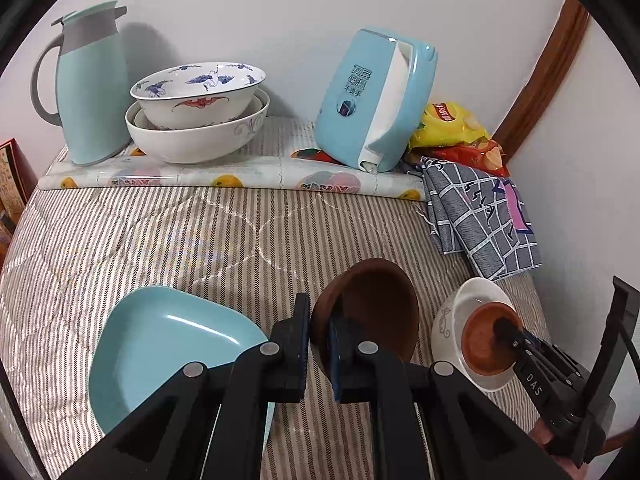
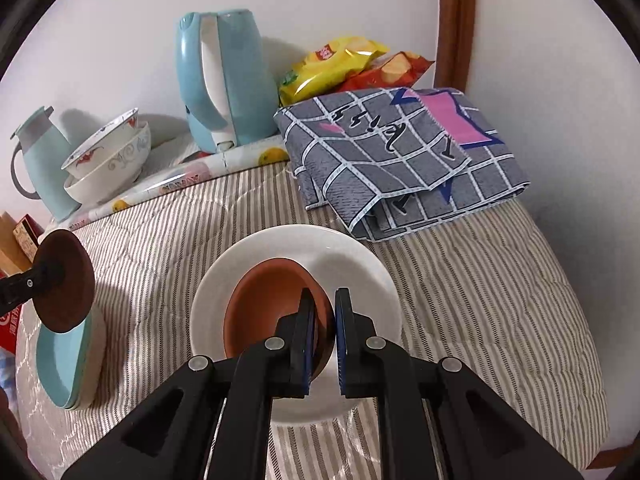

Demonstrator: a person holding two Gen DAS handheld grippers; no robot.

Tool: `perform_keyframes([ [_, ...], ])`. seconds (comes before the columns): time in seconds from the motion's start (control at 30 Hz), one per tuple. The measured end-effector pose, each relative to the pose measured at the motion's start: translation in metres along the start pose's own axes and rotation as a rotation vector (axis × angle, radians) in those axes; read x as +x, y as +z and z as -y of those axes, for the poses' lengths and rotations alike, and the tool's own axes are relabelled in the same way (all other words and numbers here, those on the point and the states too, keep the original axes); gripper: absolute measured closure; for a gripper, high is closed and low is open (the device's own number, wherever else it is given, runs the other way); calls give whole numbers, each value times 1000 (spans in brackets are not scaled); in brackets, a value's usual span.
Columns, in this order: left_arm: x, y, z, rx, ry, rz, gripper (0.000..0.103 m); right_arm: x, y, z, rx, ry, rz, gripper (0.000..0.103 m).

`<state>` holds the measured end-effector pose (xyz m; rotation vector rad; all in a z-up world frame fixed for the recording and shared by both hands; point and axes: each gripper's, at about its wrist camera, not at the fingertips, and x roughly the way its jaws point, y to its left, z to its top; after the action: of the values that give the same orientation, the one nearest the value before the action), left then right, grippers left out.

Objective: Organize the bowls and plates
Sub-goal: 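Lower the brown bowl into the white bowl and open the right gripper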

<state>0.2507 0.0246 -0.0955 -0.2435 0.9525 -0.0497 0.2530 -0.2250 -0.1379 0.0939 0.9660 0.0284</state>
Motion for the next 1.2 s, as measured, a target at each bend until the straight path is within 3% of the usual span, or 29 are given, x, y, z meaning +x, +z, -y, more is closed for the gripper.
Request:
perform_keyframes([
  [0.83,17,2,3,4,-14,-33,94,30,4,2,0,36,-73,93],
  [1.2,18,1,-3,-3,-18,-42,94,38,4,-8,-71,-27,-93,92],
])
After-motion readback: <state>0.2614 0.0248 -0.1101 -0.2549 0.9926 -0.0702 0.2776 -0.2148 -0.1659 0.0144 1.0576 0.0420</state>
